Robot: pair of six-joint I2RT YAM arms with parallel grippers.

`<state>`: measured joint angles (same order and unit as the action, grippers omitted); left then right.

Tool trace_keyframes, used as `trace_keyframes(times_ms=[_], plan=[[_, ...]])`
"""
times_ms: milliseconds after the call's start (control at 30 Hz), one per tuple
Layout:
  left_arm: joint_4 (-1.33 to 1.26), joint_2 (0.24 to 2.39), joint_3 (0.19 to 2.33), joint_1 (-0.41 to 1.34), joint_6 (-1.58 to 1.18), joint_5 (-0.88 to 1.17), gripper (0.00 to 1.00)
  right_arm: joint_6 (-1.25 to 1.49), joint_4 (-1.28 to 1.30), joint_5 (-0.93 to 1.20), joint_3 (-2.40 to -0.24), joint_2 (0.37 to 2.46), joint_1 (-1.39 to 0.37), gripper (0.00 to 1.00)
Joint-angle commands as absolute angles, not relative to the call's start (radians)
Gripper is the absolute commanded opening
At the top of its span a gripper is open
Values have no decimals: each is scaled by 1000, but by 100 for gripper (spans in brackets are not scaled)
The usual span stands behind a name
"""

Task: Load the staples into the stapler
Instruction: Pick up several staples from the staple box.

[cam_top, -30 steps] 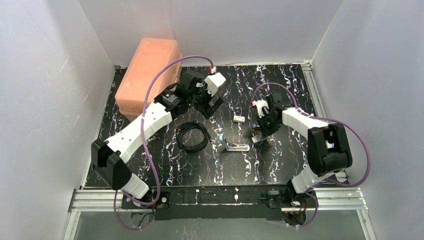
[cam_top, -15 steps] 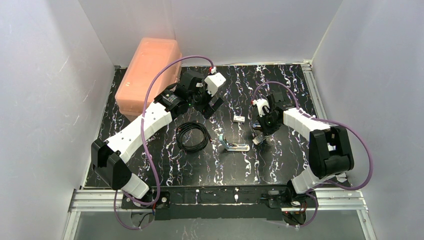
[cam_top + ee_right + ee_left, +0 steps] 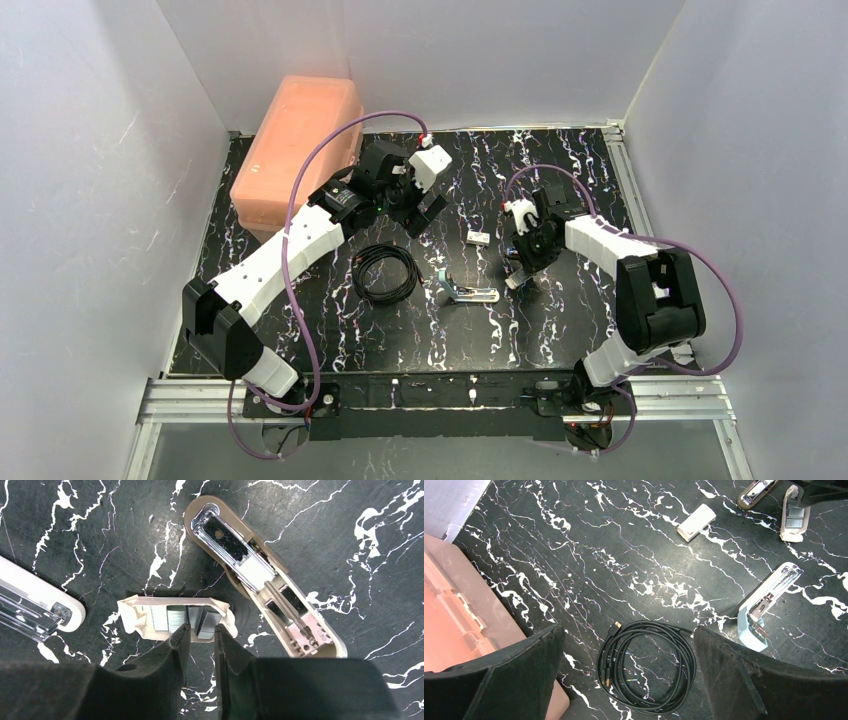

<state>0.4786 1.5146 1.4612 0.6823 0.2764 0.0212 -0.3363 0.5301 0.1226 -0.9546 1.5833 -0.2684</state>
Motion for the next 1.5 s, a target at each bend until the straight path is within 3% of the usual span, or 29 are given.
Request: trace_keyframes(times_ms=[0, 467, 1167, 1467], plan=[[484, 1473, 1454, 681, 280, 14, 98, -327, 547, 135, -985, 1603, -263, 31], [484, 1471, 1454, 680, 281, 14, 99, -335, 542, 117, -981, 1622, -264, 30], [480, 1471, 1453, 680, 289, 14, 98, -340, 581, 114, -1031, 1553, -263, 14], [476, 1468, 1451, 680, 294, 13, 98, -368, 632, 145, -1036, 1481, -264, 13]])
